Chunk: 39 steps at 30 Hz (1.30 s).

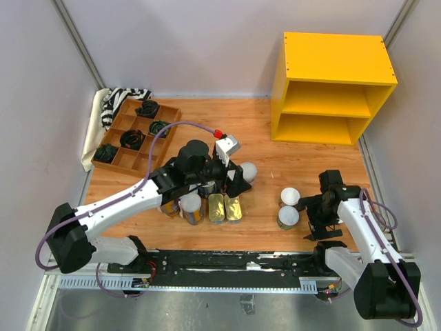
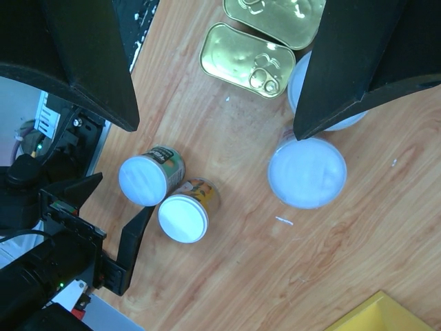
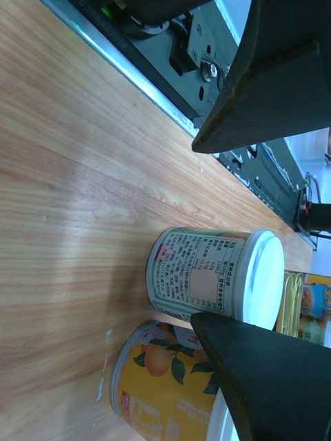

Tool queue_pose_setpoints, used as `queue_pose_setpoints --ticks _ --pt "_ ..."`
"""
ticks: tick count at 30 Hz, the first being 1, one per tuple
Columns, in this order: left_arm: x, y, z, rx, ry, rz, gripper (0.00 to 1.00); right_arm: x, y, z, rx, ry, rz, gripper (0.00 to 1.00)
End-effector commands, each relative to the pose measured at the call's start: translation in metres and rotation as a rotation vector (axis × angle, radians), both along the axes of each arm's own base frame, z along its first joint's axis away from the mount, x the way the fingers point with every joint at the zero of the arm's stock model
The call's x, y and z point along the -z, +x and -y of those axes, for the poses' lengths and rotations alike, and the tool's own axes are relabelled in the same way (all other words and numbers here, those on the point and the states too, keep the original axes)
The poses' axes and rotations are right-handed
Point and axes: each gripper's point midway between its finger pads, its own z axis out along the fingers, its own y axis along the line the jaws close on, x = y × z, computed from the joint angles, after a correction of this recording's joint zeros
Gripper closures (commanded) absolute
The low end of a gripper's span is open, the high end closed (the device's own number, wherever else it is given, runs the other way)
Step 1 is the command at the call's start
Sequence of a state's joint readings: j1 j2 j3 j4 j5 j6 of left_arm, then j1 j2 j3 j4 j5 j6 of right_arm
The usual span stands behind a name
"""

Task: Place and organize the canned foods onto the counter
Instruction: Move the canned food to the center of the board.

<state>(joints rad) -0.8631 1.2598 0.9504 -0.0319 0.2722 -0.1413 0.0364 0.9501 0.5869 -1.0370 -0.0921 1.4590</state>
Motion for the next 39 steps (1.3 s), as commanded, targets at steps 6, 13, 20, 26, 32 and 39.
queue_pose_setpoints --ticks 6,13,20,26,32,39 --pt "-0.016 -0.007 -0.002 0.023 -0.076 -0.027 0.0 0.001 0.003 -0.016 0.065 0.064 -0.046 0.02" --pt "-0.02 -0.01 -0.007 0.025 -0.082 -0.021 0.0 0.004 0.009 -0.029 0.059 0.071 -0.055 0.01" --pt "-0.022 -0.011 -0.01 0.018 -0.084 -0.034 0.0 0.01 0.025 -0.054 0.032 0.107 -0.043 0.04" --pt "-0.025 -0.013 -0.015 0.006 -0.086 -0.038 0.0 0.011 0.046 -0.084 -0.01 0.141 0.028 0.33" --pt "-0.027 -0.013 -0.02 -0.008 -0.083 -0.036 0.0 0.006 0.074 -0.119 -0.074 0.184 0.079 0.43" --pt "-0.028 -0.014 -0.023 -0.02 -0.08 -0.042 0.0 0.001 0.102 -0.162 -0.164 0.215 0.092 0.44"
